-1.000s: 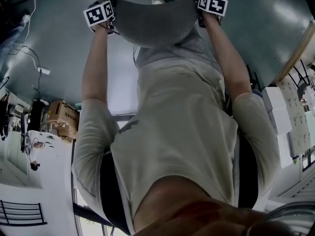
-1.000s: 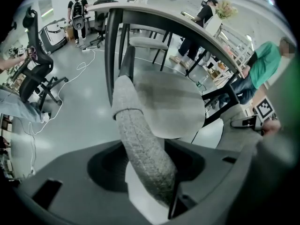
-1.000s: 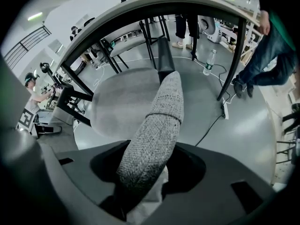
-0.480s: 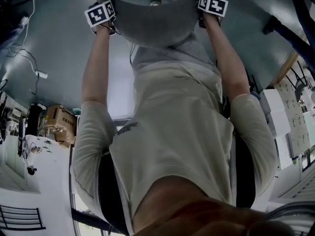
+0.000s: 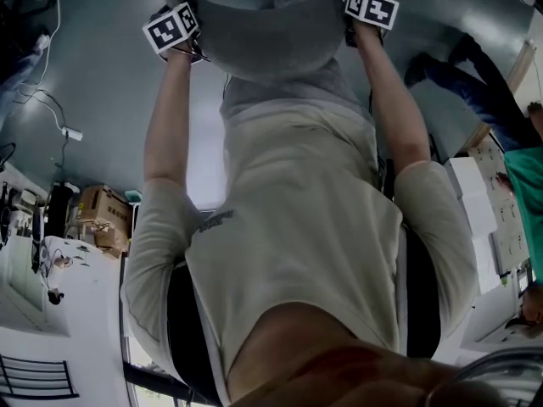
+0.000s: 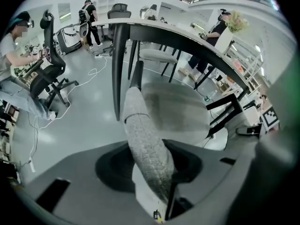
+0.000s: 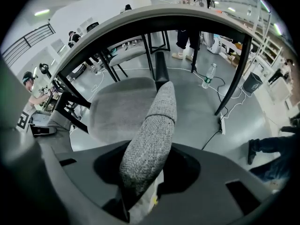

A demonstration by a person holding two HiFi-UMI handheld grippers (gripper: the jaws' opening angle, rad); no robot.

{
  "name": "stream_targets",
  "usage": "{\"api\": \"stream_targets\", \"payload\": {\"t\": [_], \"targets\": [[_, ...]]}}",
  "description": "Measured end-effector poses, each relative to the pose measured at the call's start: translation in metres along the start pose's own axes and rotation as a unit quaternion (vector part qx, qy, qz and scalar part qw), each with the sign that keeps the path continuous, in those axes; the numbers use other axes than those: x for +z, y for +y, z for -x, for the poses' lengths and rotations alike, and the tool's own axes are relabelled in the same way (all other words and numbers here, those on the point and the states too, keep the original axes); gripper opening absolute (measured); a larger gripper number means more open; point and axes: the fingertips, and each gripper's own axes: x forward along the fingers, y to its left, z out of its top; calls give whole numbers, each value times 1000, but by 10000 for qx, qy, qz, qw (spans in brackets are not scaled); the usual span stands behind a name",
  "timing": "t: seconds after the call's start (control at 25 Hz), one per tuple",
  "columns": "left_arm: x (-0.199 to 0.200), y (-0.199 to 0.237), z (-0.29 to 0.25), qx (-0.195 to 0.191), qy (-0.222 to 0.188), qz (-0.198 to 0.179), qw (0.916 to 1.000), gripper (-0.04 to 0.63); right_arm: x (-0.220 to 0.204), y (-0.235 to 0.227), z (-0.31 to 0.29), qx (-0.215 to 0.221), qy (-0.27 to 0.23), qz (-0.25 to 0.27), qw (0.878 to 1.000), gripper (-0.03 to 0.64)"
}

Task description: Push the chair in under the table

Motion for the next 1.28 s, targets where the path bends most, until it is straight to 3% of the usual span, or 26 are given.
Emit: {"api": "stream_targets", "payload": {"t": [0.8,1.28], "targets": [[107,-3,-21,23,47,-226,9997,166,93,2,-13,2,-62,-245,9997,172],[160,-12,-39,5,-74,-155,9999,167,154,-4,-30,11,-147,-83,9999,175]]}}
